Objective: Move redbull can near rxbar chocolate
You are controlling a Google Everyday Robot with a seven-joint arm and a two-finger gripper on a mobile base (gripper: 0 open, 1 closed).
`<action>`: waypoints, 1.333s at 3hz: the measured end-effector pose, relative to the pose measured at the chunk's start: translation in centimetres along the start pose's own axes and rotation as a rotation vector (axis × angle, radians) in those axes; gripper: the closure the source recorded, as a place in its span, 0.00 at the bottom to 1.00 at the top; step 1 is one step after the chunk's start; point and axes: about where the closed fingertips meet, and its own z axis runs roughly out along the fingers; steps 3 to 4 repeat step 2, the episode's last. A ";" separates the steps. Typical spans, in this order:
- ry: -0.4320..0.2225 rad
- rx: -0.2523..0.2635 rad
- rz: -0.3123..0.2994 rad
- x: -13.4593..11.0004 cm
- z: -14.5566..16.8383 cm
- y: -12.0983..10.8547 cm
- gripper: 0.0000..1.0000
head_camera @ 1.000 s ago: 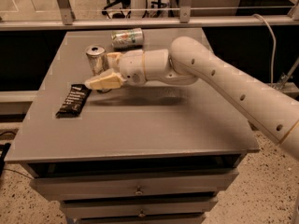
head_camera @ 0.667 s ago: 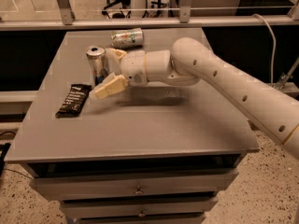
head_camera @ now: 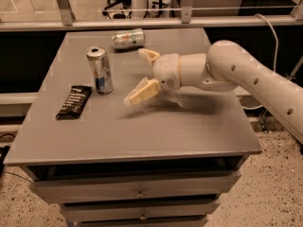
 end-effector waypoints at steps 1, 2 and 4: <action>0.048 0.122 0.023 2.1 -7.0 -0.7 0.00; 0.057 0.156 0.032 2.7 -9.0 -0.9 0.00; 0.057 0.156 0.032 2.7 -9.0 -0.9 0.00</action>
Offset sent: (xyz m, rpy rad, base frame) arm -0.0066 -0.0648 -0.0020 -0.0257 -0.0012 -0.1164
